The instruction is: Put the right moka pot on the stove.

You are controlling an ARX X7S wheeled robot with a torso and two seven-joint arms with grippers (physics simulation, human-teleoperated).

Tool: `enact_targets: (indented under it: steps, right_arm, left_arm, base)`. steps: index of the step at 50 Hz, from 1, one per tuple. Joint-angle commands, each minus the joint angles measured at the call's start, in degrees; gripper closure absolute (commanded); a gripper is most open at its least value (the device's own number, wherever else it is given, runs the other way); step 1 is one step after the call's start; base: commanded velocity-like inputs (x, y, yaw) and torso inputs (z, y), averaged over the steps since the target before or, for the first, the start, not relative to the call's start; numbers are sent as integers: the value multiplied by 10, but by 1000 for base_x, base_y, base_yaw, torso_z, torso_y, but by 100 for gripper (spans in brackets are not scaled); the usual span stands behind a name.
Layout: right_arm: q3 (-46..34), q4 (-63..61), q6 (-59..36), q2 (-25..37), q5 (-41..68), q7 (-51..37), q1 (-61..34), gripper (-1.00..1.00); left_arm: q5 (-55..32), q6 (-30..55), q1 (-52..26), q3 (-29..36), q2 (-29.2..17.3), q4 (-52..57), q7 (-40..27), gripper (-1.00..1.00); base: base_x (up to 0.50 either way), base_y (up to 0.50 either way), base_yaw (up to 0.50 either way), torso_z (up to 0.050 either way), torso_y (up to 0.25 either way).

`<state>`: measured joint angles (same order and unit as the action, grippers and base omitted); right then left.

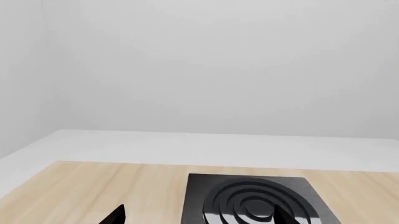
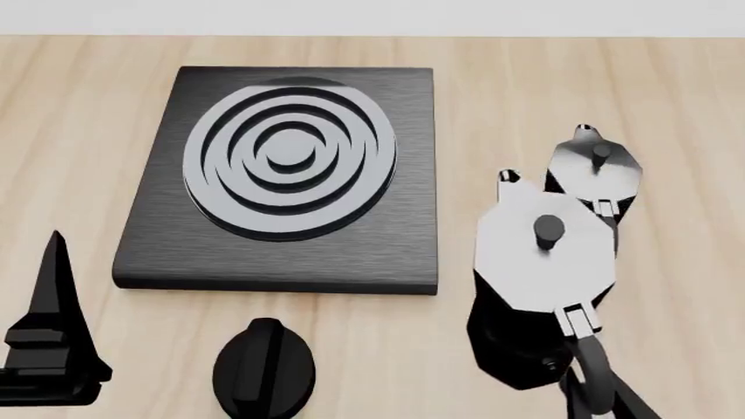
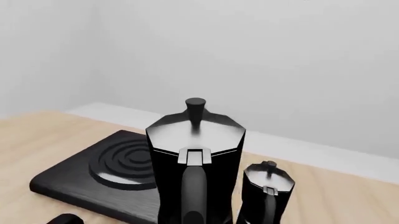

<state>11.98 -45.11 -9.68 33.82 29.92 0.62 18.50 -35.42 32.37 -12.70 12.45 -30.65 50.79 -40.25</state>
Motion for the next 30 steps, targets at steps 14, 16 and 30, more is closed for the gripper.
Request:
enact_targets:
  steps: [14,16,30]
  right_arm:
    - [-114,-12,-82,1,-7,-9,-152,100]
    - [-120,-13,-92,1,-5,-12,-164,100]
    - [-177,29,-152,-18,5,-16,-278,100]
  left_arm:
    - [-3,-7,1,3,-4,-2,2,-100]
    - [-4,-8,1,3,-4,-1,2,-100]
    - [-9,-10,0,2,-7,1,0,-100]
  base:
    - [0,0,0,0,1]
    - [0,0,0,0,0]
    - [0,0,0,1,1]
